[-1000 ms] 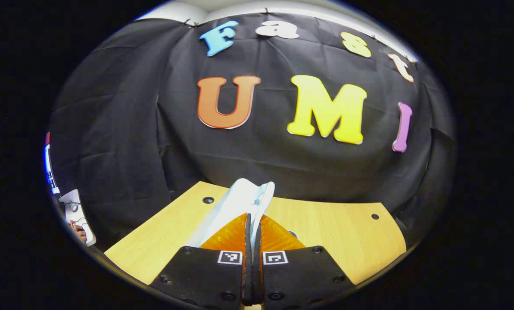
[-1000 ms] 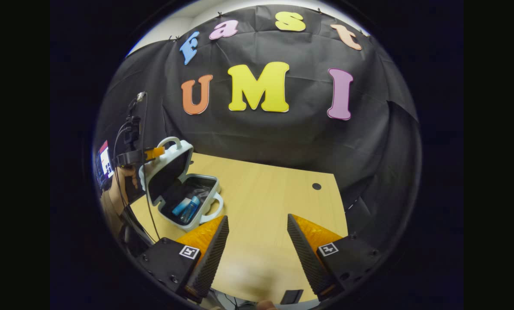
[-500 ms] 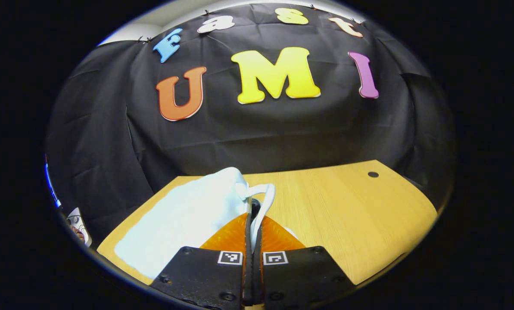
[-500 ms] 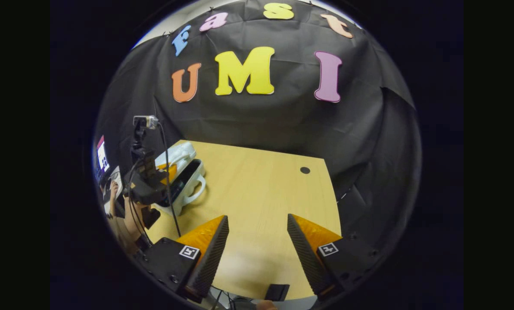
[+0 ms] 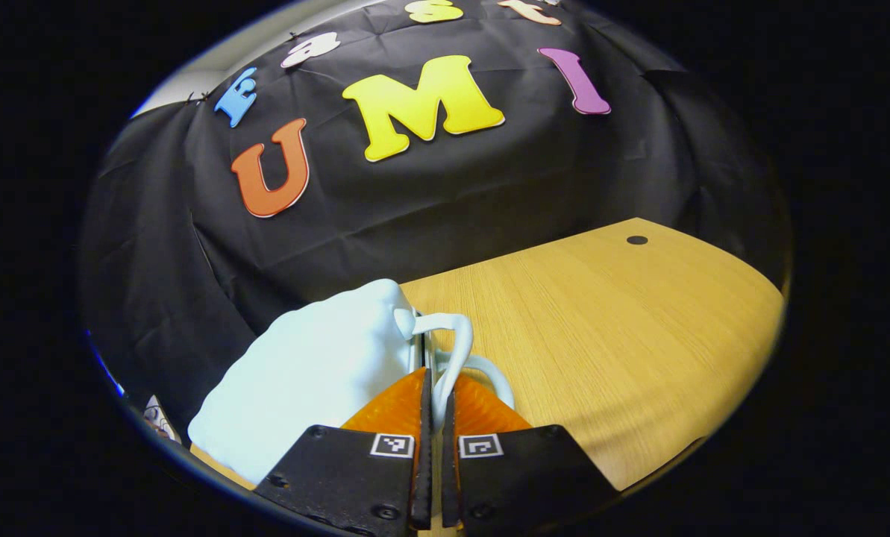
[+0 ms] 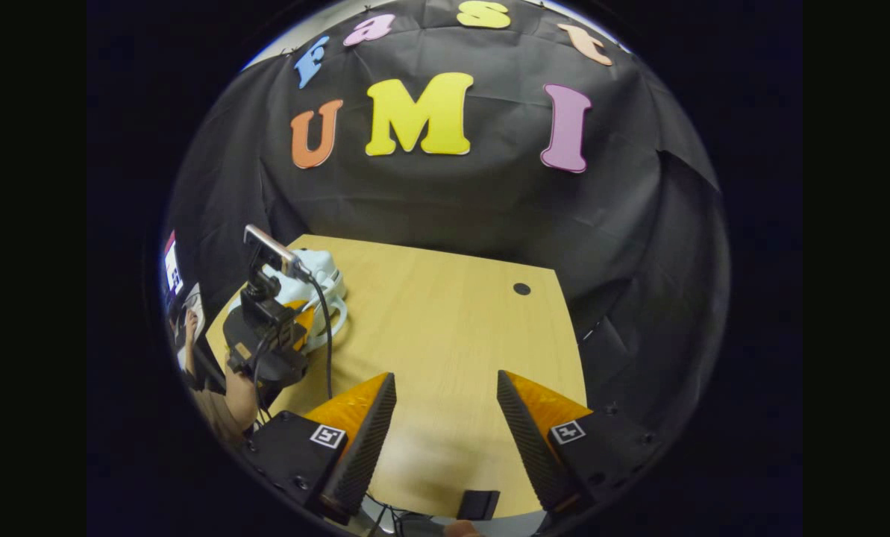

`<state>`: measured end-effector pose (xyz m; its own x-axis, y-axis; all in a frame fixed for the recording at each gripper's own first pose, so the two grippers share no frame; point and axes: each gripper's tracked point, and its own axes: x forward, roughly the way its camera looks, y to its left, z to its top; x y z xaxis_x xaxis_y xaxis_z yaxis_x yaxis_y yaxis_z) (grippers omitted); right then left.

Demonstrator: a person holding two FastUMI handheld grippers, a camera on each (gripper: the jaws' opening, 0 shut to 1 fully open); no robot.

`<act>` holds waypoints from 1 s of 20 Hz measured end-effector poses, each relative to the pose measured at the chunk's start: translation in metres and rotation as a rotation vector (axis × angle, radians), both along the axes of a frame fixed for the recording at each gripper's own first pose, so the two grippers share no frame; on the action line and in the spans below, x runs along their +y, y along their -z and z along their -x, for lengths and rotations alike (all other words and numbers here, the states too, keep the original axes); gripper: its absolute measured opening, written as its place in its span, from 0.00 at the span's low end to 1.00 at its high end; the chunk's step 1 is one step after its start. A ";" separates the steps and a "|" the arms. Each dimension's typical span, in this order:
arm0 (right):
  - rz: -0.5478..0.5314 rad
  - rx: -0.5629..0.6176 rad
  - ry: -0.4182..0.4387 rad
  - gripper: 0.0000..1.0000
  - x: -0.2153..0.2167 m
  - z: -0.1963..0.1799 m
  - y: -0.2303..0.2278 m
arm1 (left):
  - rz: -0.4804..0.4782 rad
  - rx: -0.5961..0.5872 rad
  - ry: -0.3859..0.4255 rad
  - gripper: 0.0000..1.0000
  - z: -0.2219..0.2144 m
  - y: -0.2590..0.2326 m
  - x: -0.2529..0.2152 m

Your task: First open the suitcase, pack the skin care products into it, and then close the suitcase.

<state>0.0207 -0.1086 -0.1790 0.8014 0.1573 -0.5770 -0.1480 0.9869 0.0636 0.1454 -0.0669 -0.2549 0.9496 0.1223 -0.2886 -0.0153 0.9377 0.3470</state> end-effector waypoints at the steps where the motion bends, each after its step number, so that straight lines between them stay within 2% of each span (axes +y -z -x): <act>1: -0.004 0.009 0.018 0.81 -0.001 -0.002 -0.001 | -0.029 0.011 0.022 0.16 0.001 0.004 -0.005; 3: -0.015 0.024 0.051 0.78 -0.003 -0.004 -0.004 | -0.103 0.045 0.063 0.26 0.004 0.018 -0.011; 5: -0.020 0.023 0.089 0.81 -0.005 -0.006 -0.011 | -0.110 0.053 0.114 0.32 0.007 0.023 -0.028; 6: -0.016 0.014 0.107 0.78 -0.006 -0.007 -0.016 | -0.081 0.044 0.149 0.48 0.012 0.020 -0.039; 8: 0.014 -0.031 0.131 0.81 -0.006 -0.010 -0.031 | -0.023 -0.004 0.190 1.00 0.026 -0.013 -0.047; 11: 0.030 -0.136 0.176 0.78 0.003 -0.015 -0.061 | 0.044 -0.083 0.215 0.98 0.048 -0.085 -0.050; 12: 0.019 -0.171 0.194 0.81 0.008 -0.015 -0.074 | 0.075 -0.097 0.223 0.98 0.055 -0.105 -0.047; 14: -0.024 -0.251 0.237 0.78 0.020 -0.015 -0.103 | 0.127 -0.128 0.212 0.98 0.071 -0.145 -0.033; 16: -0.055 -0.305 0.277 0.81 0.029 -0.014 -0.123 | 0.194 -0.156 0.200 0.98 0.085 -0.180 -0.011; 17: -0.070 -0.319 0.281 0.78 0.039 -0.013 -0.129 | 0.225 -0.177 0.178 0.98 0.092 -0.195 0.004; 20: -0.058 -0.358 0.249 0.81 0.071 -0.008 -0.143 | 0.271 -0.201 0.072 0.98 0.109 -0.226 0.054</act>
